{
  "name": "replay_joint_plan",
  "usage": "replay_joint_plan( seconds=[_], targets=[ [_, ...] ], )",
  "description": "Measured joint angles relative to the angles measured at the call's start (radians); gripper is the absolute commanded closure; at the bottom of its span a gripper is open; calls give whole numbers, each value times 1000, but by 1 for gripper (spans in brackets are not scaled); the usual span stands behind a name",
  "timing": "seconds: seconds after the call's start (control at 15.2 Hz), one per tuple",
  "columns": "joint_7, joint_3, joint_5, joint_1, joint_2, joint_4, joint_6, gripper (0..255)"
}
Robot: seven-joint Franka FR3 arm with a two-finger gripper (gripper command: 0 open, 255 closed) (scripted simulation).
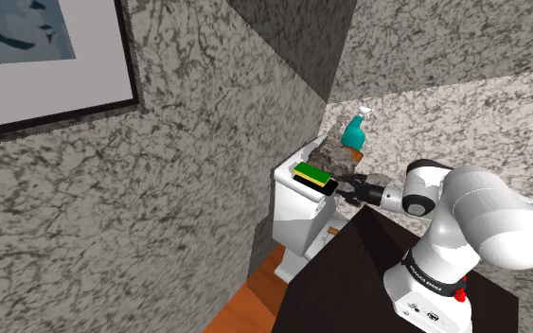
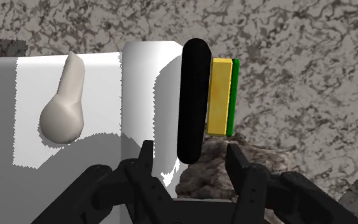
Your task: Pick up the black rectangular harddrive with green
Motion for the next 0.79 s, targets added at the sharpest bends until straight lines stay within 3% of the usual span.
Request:
replay_joint_plan(
  seconds=[0.59,0.79],
  targets=[
    [-1,-2,-1,2,-1,3,-1,255],
    [20,31,10,-12,16,-19,2,255]
  ],
)
